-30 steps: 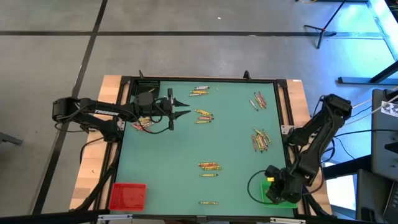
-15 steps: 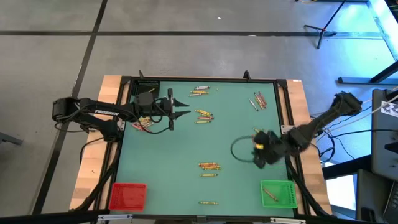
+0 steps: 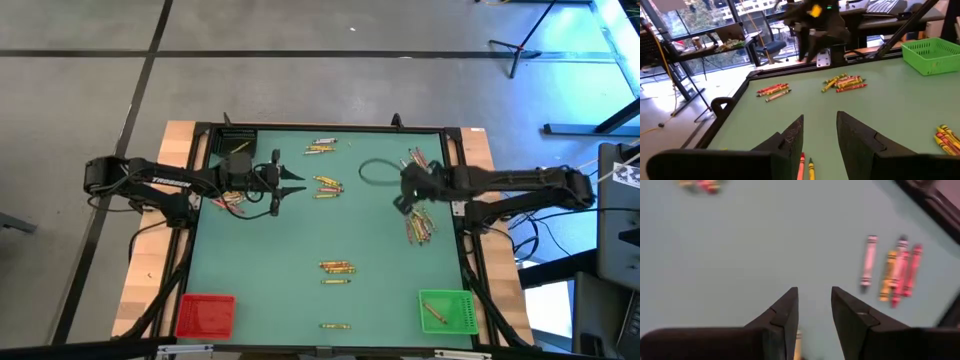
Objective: Sort crayons
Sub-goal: Put the black crayon into the red bin
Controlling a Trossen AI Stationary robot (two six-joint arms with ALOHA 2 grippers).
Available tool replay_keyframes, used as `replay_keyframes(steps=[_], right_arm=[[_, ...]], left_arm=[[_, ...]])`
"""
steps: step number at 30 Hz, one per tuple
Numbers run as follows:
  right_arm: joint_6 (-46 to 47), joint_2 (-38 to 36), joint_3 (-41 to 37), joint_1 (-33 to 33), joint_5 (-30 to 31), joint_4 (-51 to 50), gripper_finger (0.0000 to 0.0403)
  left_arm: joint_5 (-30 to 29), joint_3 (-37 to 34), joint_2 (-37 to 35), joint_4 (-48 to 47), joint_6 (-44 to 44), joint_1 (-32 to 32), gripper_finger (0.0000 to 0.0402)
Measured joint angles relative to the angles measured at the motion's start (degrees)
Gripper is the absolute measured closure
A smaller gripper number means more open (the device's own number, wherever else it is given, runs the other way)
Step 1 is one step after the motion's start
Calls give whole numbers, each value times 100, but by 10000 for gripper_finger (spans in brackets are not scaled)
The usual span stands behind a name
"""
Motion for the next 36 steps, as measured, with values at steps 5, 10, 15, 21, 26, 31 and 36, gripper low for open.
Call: replay_keyframes(steps=[5,10,15,21,26,31,36], right_arm=[[-874,54,0,-1158,-93,152,288],[-1646,323,-2,-2002,-613,655,288],[-2327,581,-4,-2283,-445,1306,288],[-2886,794,-4,-2281,-378,2036,288],[-2867,1087,-2,-2477,-599,2050,266],[-2847,1481,-4,-2821,-796,1798,234],[-2785,1876,-4,-3093,-847,1615,238]], left_arm=[[0,0,0,-39,147,0,299],[0,0,0,-38,392,0,299],[0,0,0,-129,707,95,299],[-1,0,0,-136,676,205,299],[2,0,0,-207,414,189,299],[0,0,0,-413,108,53,299],[0,0,0,-411,-196,-126,299]])
